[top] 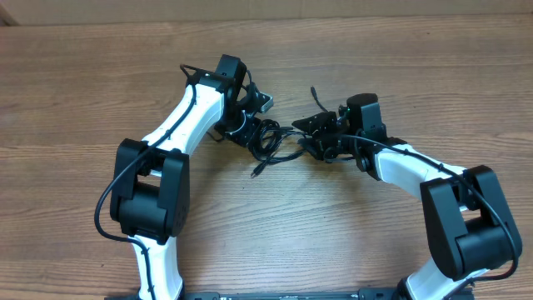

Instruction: Untangle cables

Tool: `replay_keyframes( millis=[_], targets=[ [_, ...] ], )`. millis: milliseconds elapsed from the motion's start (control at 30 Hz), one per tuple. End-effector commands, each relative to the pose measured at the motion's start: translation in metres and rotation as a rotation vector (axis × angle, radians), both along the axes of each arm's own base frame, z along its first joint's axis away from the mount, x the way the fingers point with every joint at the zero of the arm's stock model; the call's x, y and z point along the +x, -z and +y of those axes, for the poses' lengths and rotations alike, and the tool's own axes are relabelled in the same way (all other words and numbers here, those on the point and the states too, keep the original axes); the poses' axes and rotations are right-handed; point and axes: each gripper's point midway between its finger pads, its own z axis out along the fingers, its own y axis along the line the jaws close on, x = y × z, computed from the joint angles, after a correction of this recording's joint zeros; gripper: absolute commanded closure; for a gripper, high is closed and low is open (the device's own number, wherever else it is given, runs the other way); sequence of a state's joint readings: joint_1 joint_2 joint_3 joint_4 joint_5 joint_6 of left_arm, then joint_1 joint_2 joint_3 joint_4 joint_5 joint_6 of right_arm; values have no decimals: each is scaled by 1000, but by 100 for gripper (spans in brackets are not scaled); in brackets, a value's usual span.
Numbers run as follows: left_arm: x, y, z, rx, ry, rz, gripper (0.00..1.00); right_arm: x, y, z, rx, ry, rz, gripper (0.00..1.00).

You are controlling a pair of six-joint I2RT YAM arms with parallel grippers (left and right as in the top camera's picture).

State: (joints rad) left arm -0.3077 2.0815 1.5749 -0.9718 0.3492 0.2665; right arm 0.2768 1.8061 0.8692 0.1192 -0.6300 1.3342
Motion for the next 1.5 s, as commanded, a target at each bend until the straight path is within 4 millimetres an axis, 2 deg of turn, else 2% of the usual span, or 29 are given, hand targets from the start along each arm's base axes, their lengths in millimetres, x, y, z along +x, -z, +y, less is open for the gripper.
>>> replay_keyframes(
  millis=[0,233,333,367,467,500,567,600,700,867,1033,1467],
  targets=[
    [-1,-7,-4,-32,18,-9,83,7,3,-5,-34,40,-13,53],
    [-1,-7,-5,-33,19,-11,80,8,4,-6,-44,51,-16,55],
    [0,-7,-5,-34,3,-9,84,8,6,-8,-53,56,-12,59],
    [0,-7,-5,-34,1,-9,94,8,6,-8,-54,55,-13,62],
    [0,-7,-5,-34,1,-9,96,8,6,-8,-53,54,-13,69],
    [0,-7,-5,-34,1,-9,96,8,6,-8,-54,54,-13,74],
    [0,-7,-5,-34,1,-9,96,7,6,-8,-54,53,-11,94],
    [0,-7,-5,-33,1,-9,96,6,8,-8,-56,52,-3,96],
    [2,-5,1,0,-16,-15,96,1,8,-7,-48,24,7,96],
    [11,0,18,105,-125,-30,96,-1,-5,-13,37,-48,-14,96],
    [11,1,18,107,-126,-32,96,-1,-22,-26,134,-121,-66,96],
    [11,1,18,107,-126,-32,96,-19,-71,-69,374,-318,-269,96]
  ],
)
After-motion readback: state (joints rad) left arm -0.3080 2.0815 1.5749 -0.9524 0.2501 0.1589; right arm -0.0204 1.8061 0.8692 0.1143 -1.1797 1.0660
